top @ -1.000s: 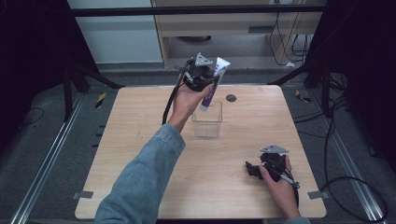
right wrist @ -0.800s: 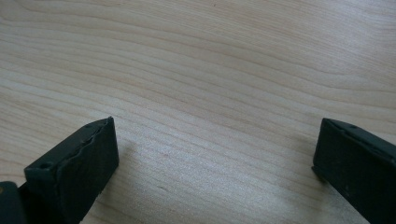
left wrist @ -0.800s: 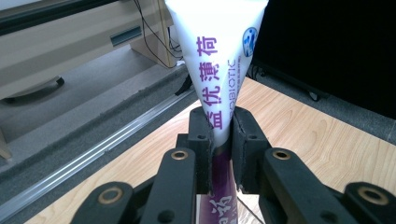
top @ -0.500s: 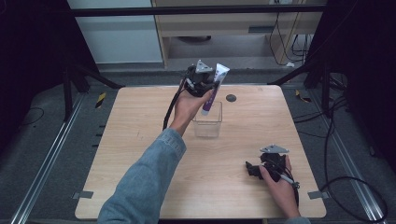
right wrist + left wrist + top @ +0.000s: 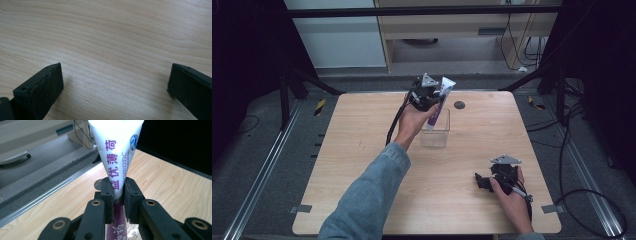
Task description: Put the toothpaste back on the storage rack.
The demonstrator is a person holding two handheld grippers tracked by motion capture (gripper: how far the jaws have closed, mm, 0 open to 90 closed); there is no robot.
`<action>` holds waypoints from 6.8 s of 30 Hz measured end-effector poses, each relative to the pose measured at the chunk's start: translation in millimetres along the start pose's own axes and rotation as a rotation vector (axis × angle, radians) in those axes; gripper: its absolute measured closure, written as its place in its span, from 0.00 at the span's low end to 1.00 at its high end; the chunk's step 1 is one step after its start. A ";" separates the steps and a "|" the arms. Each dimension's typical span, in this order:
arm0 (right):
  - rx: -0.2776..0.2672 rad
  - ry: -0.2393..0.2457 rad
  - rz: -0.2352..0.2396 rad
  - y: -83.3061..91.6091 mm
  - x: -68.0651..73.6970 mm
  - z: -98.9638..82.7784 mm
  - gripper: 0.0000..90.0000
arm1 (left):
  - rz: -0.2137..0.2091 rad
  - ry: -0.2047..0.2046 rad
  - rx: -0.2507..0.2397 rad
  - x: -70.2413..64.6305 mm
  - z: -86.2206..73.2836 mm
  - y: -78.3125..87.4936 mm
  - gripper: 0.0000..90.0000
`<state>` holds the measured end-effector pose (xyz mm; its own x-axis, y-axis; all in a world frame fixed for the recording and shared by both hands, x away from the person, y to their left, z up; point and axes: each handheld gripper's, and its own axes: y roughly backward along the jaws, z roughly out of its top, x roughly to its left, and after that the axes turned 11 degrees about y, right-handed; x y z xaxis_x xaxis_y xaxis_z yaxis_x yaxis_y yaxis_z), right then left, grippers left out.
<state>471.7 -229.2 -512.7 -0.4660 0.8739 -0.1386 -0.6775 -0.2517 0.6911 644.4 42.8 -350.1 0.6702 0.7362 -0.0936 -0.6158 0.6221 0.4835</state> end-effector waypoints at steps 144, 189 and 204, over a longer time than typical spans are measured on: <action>-0.001 -0.002 0.002 -0.1 0.1 0.0 0.00 | 0.025 0.011 0.095 -3.1 -38.9 -32.2 0.79; 0.000 -0.003 0.002 0.0 0.2 0.0 0.00 | 0.066 -0.053 0.017 -8.7 -40.3 -0.1 0.46; -0.001 -0.003 0.002 0.0 0.2 0.0 0.00 | 0.038 -0.092 0.084 -24.8 -41.4 21.0 0.16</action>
<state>471.6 -229.0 -512.7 -0.4656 0.8746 -0.1355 -0.6773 -0.2536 0.6906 597.6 48.6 -373.6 0.6843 0.7292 0.0044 -0.6074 0.5666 0.5568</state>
